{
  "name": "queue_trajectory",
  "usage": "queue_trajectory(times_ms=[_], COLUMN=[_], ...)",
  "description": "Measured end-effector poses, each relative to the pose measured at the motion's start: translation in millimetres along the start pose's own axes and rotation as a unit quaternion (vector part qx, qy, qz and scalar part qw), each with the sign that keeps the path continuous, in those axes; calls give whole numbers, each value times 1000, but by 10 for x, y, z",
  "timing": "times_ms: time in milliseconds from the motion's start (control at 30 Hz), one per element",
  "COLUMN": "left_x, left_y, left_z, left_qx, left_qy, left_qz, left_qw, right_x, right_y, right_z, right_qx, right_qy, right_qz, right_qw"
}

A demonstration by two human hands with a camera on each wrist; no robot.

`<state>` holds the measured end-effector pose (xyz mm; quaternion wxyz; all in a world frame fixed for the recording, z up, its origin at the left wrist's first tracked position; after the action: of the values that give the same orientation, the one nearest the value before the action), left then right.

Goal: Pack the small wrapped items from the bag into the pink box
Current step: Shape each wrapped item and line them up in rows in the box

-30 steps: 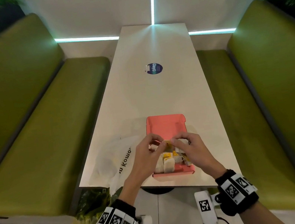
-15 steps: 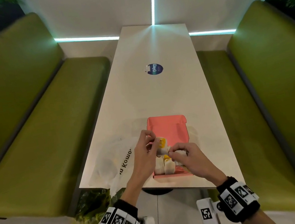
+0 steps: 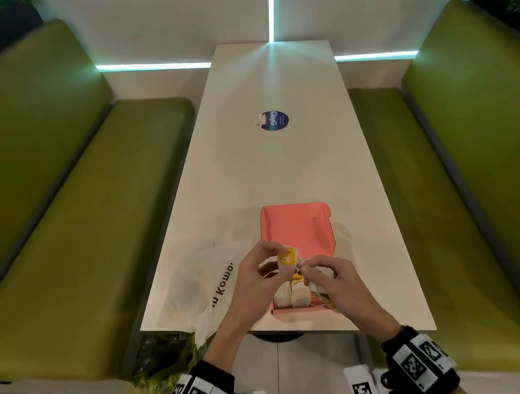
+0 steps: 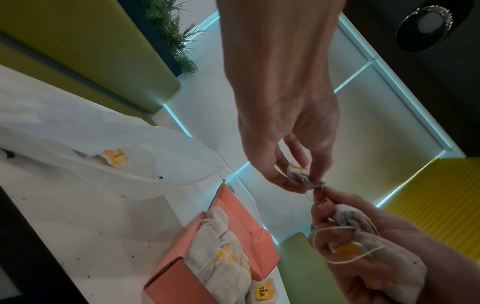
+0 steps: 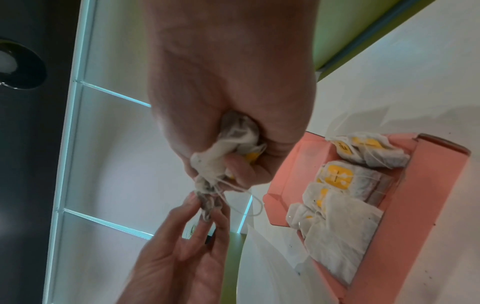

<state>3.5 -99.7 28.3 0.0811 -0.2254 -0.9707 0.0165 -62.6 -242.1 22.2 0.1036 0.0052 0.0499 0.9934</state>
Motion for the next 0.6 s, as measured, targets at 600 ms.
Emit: queue_trajectory(times_ms=[600], left_x=[-63], left_y=[67], left_z=[102], left_qx=[-16], left_qy=[-6], left_qz=[-109], left_qw=[994], right_x=[139], right_y=[-202], right_z=[87], right_qx=[108], right_qy=[76], right_qz=[60], right_qw=[989])
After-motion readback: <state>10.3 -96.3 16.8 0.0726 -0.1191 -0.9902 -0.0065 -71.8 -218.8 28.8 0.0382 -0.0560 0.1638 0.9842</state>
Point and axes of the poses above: each hand's wrist, its own x-axis away from the middle knuckle, its own y-axis out of the back of the hand, z = x × y, the point moved 7 cm from there along -x, towards the middle knuckle, and after that the axes turned 9 degrees about y, right-handed, at the moved point
